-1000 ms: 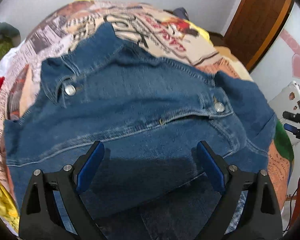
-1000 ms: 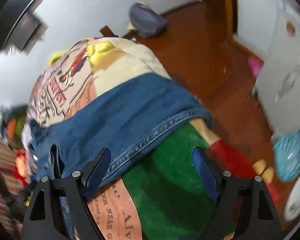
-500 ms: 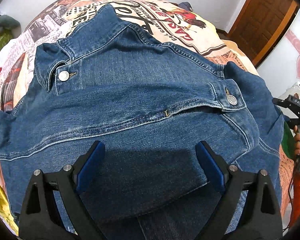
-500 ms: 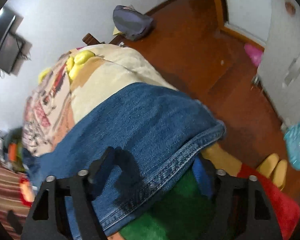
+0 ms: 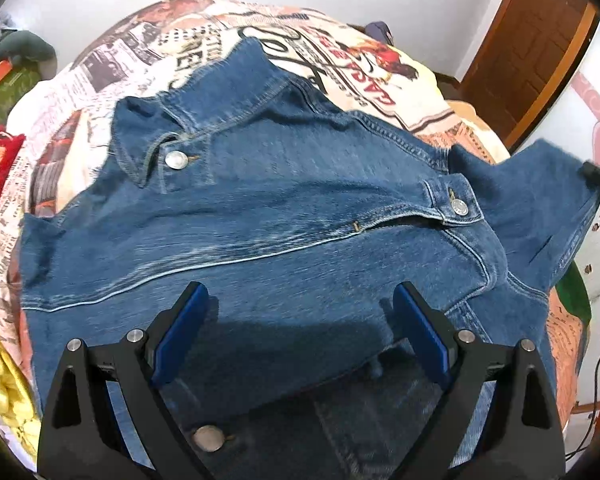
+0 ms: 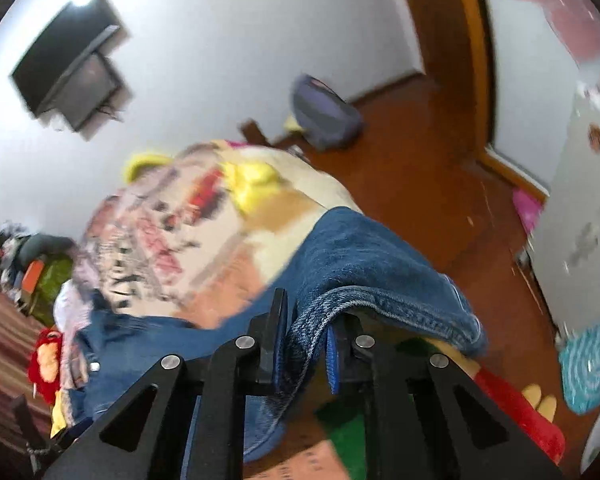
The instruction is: Fold large clothes
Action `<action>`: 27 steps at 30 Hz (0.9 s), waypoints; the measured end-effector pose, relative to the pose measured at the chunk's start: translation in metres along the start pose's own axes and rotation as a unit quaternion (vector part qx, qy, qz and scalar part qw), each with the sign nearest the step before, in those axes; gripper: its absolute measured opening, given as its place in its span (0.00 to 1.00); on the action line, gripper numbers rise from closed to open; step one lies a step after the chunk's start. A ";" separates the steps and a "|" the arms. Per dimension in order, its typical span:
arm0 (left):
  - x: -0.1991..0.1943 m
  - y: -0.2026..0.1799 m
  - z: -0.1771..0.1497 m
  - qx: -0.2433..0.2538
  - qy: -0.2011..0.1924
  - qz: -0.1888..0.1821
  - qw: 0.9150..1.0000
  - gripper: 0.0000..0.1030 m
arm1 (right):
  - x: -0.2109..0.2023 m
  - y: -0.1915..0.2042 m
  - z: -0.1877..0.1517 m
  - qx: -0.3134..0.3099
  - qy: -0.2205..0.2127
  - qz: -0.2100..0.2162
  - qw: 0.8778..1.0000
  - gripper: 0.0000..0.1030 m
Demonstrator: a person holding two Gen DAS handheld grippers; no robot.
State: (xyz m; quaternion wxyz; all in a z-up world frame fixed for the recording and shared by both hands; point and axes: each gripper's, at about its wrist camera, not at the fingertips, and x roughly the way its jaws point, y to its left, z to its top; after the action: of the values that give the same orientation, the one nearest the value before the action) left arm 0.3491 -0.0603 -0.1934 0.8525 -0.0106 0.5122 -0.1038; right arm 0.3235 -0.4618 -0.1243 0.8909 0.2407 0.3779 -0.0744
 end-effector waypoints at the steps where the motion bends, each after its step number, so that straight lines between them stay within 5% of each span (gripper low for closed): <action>1: -0.005 0.003 -0.001 -0.002 -0.005 0.000 1.000 0.91 | -0.009 0.012 0.002 -0.010 -0.009 0.011 1.000 0.12; 10: -0.053 0.029 -0.013 -0.006 -0.058 0.015 0.998 0.91 | -0.054 0.141 0.006 -0.090 -0.027 0.139 0.986 0.11; 19: -0.086 0.066 -0.031 -0.043 -0.086 0.035 0.995 0.91 | -0.003 0.264 -0.063 -0.161 0.107 0.218 0.957 0.11; 27: -0.092 0.096 -0.049 -0.078 -0.079 0.055 0.992 0.91 | 0.062 0.284 -0.174 -0.236 0.267 0.185 0.916 0.12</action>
State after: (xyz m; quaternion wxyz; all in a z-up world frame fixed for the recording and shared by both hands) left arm 0.2803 0.0551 -0.1486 0.8912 -0.0567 0.4498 -0.0154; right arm 0.3457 -0.1264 -0.1667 0.7855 0.0997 0.5573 0.2498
